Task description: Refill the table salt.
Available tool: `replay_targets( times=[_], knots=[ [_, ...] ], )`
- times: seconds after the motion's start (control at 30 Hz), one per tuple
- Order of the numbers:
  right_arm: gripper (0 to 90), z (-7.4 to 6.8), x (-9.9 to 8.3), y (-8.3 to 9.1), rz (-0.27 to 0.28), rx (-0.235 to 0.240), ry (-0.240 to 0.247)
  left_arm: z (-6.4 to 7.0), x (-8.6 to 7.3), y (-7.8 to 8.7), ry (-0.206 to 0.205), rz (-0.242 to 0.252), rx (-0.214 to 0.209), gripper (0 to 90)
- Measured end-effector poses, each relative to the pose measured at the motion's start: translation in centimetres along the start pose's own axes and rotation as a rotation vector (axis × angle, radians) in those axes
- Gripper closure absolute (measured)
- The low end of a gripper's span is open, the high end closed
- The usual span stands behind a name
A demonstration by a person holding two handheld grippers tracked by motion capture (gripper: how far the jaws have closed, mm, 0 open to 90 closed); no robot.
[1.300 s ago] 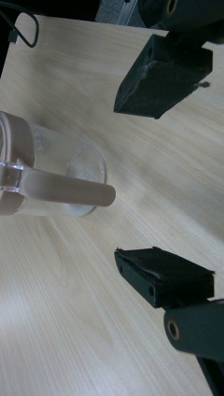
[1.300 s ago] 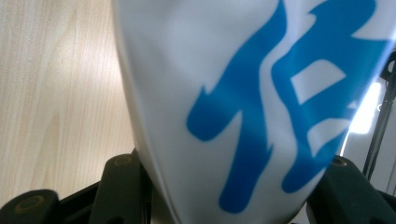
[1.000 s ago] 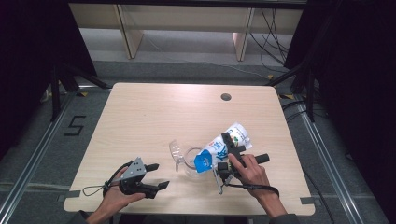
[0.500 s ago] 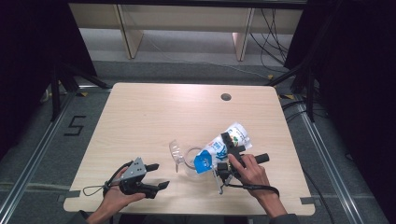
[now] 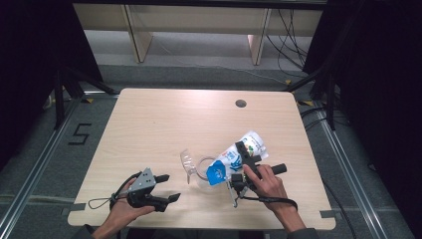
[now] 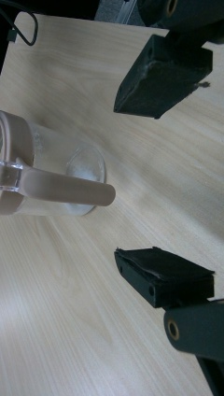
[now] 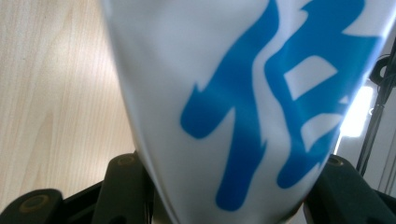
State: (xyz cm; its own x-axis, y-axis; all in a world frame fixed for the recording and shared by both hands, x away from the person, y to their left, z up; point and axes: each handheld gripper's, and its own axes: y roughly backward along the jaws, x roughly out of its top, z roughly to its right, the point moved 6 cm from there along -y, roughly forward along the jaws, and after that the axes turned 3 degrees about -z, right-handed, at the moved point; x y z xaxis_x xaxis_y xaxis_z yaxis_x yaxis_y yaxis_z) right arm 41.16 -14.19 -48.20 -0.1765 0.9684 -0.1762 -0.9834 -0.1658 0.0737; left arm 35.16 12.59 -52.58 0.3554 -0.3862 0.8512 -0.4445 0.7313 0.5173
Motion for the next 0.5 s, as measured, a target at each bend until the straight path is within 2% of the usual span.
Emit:
replay_targets(
  times=[0.13, 0.17, 0.2, 0.23, 0.3, 0.33, 0.47, 0.5],
  knots=[
    [50.8, -0.02, 0.01, 0.01, 0.0, 0.0, 0.005, 0.04, 0.0, -0.01, 0.004, 0.001, 0.002, 23.6],
    [50.8, -0.03, -0.02, 0.11, -0.013, 0.016, 0.005, 0.03, 0.0, -0.01, 0.004, 0.002, 0.002, 23.6],
    [50.8, 0.01, 0.04, 0.01, 0.003, -0.001, 0.003, 0.01, 0.0, 0.0, 0.0, 0.0, 0.0, 23.6],
    [50.9, -0.02, -0.02, 0.11, -0.013, 0.014, 0.006, 0.0, 0.0, 0.0, 0.0, 0.0, 0.0, 23.6],
    [50.9, 0.02, 0.03, 0.01, 0.002, -0.002, 0.003, 0.02, 0.0, 0.0, 0.0, 0.0, -0.001, 23.6],
    [50.9, -0.01, -0.02, 0.09, -0.01, 0.012, 0.005, 0.03, 0.0, -0.01, 0.003, 0.001, 0.001, 23.6],
    [51.0, -0.01, 0.01, 0.11, -0.01, 0.011, 0.008, 0.05, 0.0, -0.01, 0.004, 0.001, 0.001, 23.6],
    [50.9, 0.26, 0.13, 0.04, 0.004, 0.0, 0.04, 0.05, 0.0, -0.01, 0.004, 0.002, 0.001, 23.6]
  ],
)
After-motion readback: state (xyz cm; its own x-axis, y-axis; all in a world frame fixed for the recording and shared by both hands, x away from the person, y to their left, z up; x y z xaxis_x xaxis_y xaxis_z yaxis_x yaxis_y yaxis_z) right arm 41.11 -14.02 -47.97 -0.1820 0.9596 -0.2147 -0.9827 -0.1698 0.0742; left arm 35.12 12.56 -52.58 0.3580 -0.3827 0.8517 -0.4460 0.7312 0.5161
